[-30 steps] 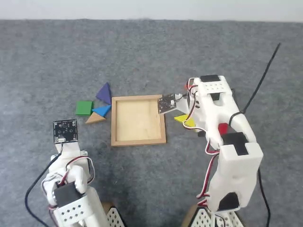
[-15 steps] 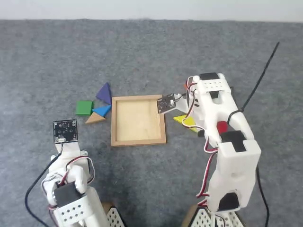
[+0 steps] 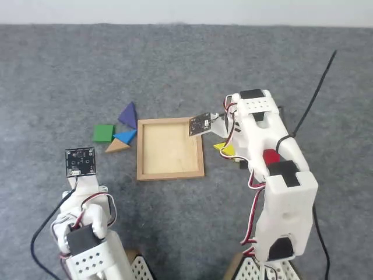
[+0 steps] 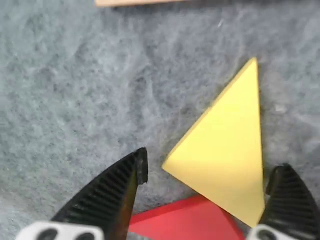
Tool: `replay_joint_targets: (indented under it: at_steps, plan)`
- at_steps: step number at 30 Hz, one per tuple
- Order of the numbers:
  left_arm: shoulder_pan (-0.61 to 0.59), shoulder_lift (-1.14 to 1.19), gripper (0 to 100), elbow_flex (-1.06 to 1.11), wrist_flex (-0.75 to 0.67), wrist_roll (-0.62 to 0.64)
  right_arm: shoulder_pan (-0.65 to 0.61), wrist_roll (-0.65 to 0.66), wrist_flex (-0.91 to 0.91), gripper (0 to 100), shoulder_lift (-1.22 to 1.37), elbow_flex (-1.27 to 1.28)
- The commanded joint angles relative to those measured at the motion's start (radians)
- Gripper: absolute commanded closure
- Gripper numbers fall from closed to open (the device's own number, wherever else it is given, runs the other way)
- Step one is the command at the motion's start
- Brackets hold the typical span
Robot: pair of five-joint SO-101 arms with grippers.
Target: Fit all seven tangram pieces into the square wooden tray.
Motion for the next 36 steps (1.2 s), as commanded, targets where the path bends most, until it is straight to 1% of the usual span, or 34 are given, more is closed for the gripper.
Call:
replay_joint_targets:
  at_steps: [1,9,13,14,29,36]
  plan:
    - [-0.008,-0.018,99,-0.012,0.003,-0.002,-0.013,-0.069,-0.012,63.0,0.027,-0.014]
    - [-0.008,-0.018,99,-0.012,0.003,-0.002,-0.005,-0.08,-0.05,63.0,0.027,-0.014]
    - [-0.008,-0.018,99,-0.012,0.003,-0.002,0.002,0.037,-0.031,63.0,0.022,-0.015]
    - [-0.008,-0.018,99,-0.012,0.003,-0.002,0.002,0.041,-0.027,63.0,0.024,-0.017]
    - [-0.008,-0.018,99,-0.012,0.003,-0.002,0.002,0.044,-0.031,63.0,0.027,-0.012]
    - [-0.008,-0.018,99,-0.012,0.003,-0.002,0.012,0.04,-0.151,63.0,0.002,0.035]
